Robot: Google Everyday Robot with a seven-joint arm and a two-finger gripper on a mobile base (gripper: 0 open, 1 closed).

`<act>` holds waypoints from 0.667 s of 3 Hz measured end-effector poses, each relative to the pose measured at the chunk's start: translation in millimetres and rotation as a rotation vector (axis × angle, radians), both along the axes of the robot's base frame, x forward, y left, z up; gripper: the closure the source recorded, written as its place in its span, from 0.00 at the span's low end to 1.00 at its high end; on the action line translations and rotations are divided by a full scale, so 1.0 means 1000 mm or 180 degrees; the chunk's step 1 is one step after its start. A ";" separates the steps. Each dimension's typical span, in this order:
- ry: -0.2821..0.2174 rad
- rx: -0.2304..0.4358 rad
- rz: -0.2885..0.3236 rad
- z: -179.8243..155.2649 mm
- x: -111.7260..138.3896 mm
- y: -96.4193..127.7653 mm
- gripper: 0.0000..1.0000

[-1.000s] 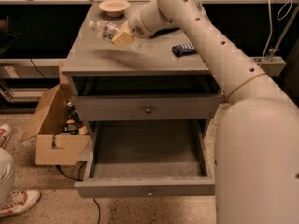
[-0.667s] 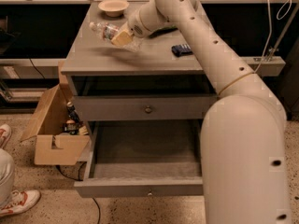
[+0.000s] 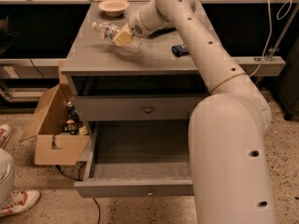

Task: Pick water bottle from middle drawer and place on counter

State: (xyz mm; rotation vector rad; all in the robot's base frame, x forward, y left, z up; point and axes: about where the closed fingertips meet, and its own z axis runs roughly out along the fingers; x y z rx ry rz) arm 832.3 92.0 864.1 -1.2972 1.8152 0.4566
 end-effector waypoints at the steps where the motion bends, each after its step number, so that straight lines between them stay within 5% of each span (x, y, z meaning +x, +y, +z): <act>1: 0.0017 0.0023 -0.0008 -0.001 0.003 -0.003 0.15; 2: -0.0021 0.0087 -0.0027 0.004 0.004 -0.009 0.00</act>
Offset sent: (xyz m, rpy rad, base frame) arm 0.0034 -0.0268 0.0181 0.0637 -0.0390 -0.0298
